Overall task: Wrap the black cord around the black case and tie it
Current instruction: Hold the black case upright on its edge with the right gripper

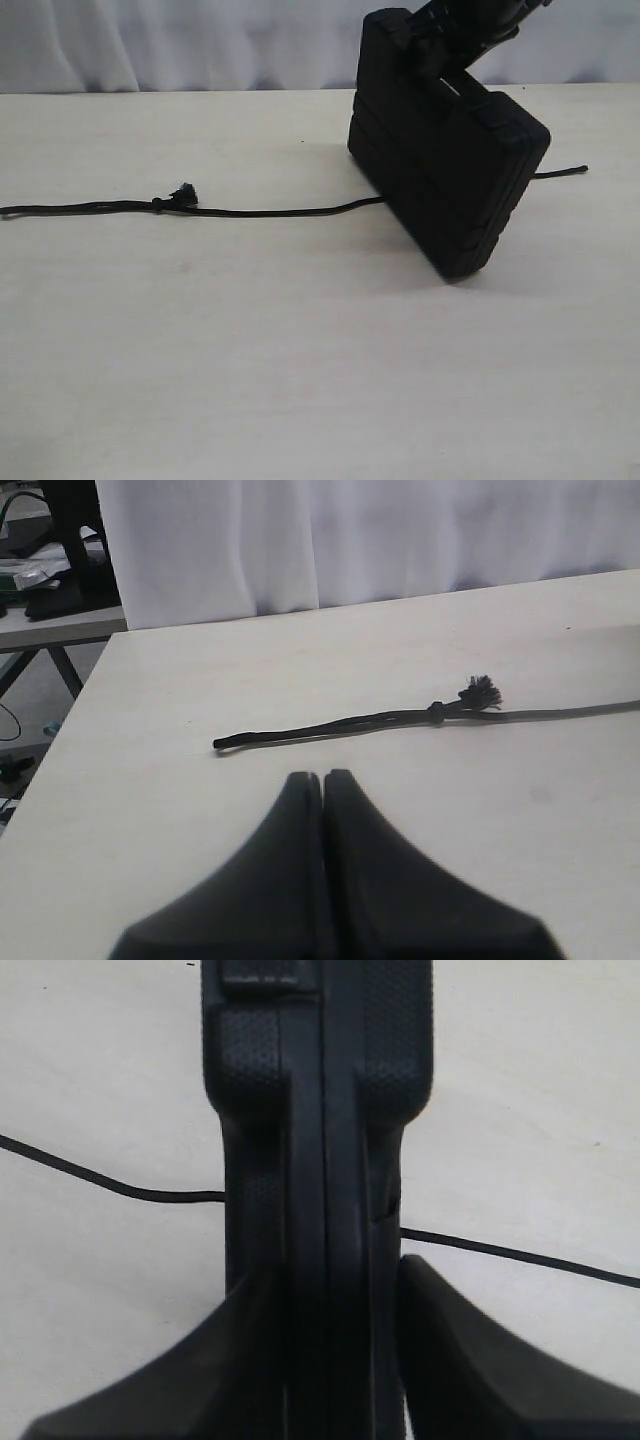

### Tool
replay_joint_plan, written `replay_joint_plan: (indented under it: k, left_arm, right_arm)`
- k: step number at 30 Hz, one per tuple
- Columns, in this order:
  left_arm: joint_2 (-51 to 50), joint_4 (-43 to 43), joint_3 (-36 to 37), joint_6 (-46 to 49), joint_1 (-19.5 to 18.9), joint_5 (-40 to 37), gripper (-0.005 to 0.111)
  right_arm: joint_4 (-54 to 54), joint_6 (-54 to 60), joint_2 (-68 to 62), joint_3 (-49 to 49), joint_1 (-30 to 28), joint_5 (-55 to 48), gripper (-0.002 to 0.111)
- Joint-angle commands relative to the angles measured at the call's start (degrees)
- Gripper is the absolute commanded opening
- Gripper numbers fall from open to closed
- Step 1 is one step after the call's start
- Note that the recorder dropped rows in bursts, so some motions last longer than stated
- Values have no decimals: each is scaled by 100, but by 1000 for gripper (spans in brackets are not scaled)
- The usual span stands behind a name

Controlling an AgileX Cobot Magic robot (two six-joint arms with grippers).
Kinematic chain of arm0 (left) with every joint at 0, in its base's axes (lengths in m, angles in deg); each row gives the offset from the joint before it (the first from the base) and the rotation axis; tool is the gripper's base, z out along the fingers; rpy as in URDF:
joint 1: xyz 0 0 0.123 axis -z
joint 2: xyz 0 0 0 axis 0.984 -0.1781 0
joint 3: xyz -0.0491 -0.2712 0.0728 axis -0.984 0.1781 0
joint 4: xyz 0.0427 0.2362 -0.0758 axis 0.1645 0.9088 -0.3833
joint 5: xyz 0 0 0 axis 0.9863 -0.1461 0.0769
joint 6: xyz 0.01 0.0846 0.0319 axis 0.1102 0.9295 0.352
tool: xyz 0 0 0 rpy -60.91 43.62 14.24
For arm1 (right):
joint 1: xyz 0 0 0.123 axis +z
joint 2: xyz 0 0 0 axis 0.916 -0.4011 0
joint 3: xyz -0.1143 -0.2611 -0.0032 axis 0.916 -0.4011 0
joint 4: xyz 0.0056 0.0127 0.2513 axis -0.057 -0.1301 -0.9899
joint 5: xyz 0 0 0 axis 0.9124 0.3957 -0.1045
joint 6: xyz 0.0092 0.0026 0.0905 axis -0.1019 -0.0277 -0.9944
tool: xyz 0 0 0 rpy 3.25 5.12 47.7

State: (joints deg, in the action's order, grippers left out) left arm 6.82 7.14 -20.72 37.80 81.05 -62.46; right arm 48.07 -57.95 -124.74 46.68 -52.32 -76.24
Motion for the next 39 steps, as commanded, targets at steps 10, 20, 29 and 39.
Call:
replay_joint_plan:
  k: [10, 20, 29, 39]
  left_arm:
    - [18, -7, 19, 0, -21, 65, 0]
    - [18, -7, 19, 0, -21, 65, 0]
    - [18, -7, 19, 0, -21, 65, 0]
    - [18, -607, 19, 58, -21, 2565, 0]
  right_arm:
    - [3, 24, 10, 5, -16, -14, 4]
    - [2, -81, 10, 5, 5, -14, 4]
    - [2, -317, 10, 5, 5, -14, 4]
    - [2, -317, 10, 5, 5, -14, 4]
